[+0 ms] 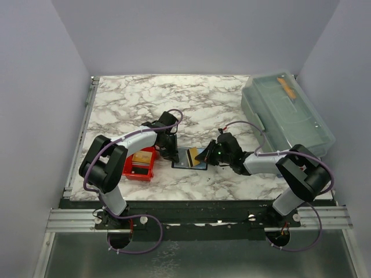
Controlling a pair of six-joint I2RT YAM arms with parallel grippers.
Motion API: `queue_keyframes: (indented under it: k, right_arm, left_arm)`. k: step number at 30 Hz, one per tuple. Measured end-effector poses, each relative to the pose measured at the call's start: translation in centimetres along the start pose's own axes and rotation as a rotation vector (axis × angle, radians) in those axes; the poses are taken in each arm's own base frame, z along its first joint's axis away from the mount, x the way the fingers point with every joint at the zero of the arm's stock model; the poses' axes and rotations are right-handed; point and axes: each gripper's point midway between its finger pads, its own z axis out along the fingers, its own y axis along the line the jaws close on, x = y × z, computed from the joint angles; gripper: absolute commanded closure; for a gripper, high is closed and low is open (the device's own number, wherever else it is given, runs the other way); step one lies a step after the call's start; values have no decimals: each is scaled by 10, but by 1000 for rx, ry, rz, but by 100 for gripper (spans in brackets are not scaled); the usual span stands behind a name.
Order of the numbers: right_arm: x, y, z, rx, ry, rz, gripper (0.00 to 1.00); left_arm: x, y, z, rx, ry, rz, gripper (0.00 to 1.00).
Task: Put the credit cards into the card holder
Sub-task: Insert the credit card into the card holder.
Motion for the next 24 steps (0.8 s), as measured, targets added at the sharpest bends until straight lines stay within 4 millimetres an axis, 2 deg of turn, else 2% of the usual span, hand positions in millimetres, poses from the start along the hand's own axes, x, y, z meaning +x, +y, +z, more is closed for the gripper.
queue_keyframes:
  k: [13,24]
  right_arm:
    - [-5,5,9,-33,-17,17,100]
    - [-4,1,15,-87,-51,39,100]
  left_arm:
    - [0,0,0,0,0,1,83]
    - [1,1,1,0,1,-2,85]
